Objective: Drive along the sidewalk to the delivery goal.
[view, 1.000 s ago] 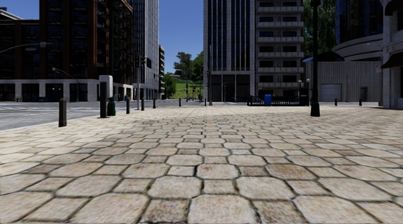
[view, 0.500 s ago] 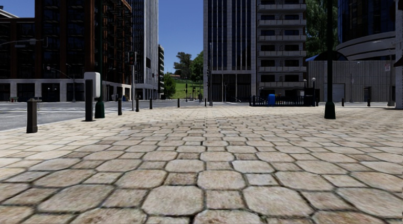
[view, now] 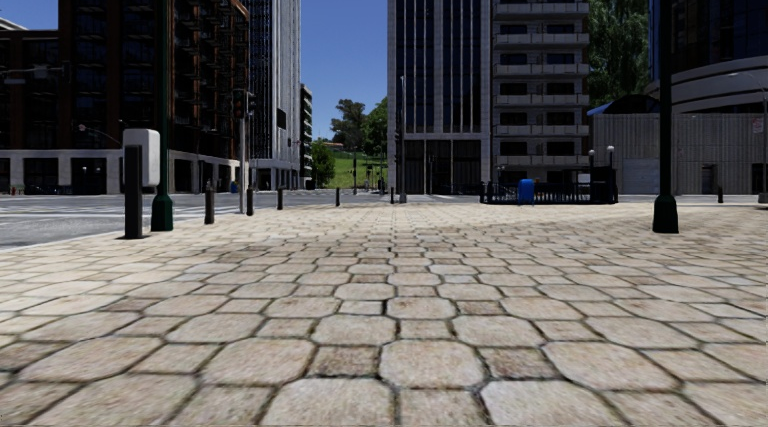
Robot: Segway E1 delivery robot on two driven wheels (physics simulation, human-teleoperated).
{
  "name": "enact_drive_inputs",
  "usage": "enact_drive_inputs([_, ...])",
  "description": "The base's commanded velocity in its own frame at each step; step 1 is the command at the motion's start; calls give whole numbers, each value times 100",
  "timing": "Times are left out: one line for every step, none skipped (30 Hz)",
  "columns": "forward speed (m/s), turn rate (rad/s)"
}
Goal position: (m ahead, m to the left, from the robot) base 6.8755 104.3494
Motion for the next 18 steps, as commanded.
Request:
enact_drive_inputs([200,0])
enact_drive_inputs([200,0])
enact_drive_inputs([200,0])
enact_drive_inputs([200,0])
enact_drive_inputs([200,0])
enact_drive_inputs([200,0])
enact_drive_inputs([200,0])
enact_drive_inputs([200,0])
enact_drive_inputs([200,0])
enact_drive_inputs([200,0])
enact_drive_inputs([200,0])
enact_drive_inputs([200,0])
enact_drive_inputs([200,0])
enact_drive_inputs([200,0])
enact_drive_inputs([200,0])
enact_drive_inputs([200,0])
enact_drive_inputs([200,0])
enact_drive_inputs([200,0])
